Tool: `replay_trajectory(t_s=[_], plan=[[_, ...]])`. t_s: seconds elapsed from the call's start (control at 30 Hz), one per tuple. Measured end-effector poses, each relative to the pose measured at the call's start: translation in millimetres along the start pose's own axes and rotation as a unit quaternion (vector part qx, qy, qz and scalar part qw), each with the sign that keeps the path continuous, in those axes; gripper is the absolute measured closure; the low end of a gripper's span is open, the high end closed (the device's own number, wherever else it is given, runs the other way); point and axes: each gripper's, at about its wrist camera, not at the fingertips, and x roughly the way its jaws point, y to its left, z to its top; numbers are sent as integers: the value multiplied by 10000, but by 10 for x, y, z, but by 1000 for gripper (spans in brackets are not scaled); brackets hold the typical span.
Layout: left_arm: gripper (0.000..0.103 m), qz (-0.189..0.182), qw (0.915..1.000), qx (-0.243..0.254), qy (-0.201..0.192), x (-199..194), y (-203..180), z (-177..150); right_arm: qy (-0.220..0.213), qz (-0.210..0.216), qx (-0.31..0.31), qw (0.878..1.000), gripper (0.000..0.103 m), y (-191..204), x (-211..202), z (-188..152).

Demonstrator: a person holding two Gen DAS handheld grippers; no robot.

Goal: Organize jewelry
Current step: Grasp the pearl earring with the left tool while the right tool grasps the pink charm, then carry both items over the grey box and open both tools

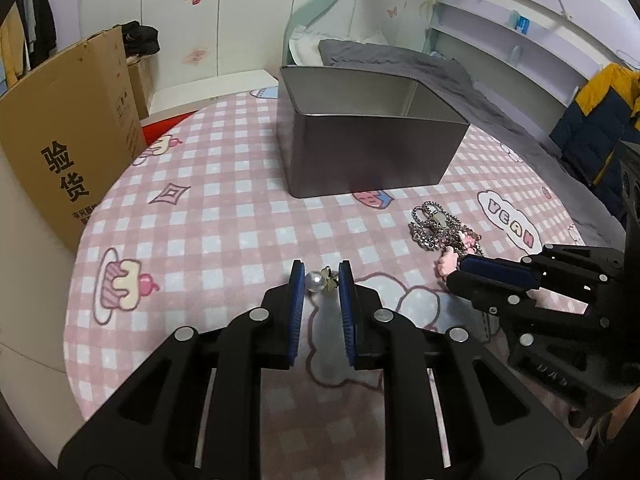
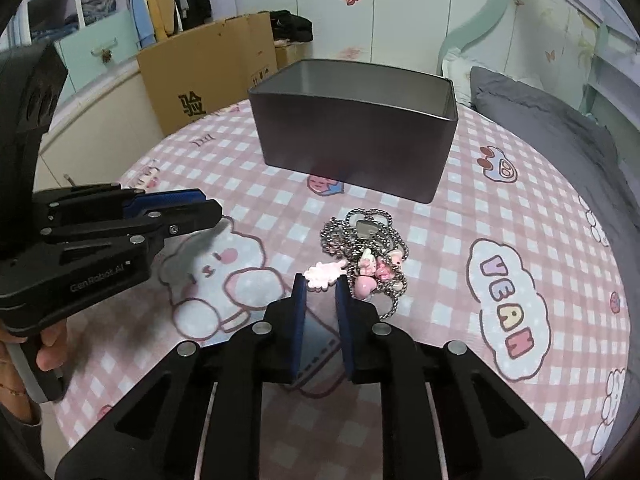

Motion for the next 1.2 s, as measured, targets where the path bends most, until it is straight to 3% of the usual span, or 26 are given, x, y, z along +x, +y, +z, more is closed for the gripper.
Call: replay_trajectory(t_s=[0.4, 0.53, 0.7, 0.77, 0.83, 0.9, 0.93, 1.2], plan=[[86, -119, 9999, 44, -105, -150, -46, -5, 101, -274, 475, 9984, 80, -75, 32, 98], [86, -140, 9998, 42, -103, -149, -46, -4, 60, -336, 427, 9985, 73, -29, 56, 152], [86, -142, 9999, 12, -82, -134, -38, -1, 57, -486, 223, 9986, 71, 34, 147, 228], [86, -150, 9999, 18, -73, -127, -40, 2, 66, -560, 101, 9984, 75, 59, 160, 223], [86, -163, 9998, 21, -75, -126, -51, 10, 62, -705, -54, 9975, 86, 79, 162, 203], [86, -203, 9998, 19, -91, -135, -57, 20, 71, -600, -32, 9982, 88, 50, 151, 179], [86, -235, 9997, 19, -95, -139, -62, 26, 75, -570, -22, 9983, 94, 34, 138, 164], [86, -528, 9983, -19, -247, -257, -135, 139, -128, -112, 228, 9996, 97, -148, -182, 100]])
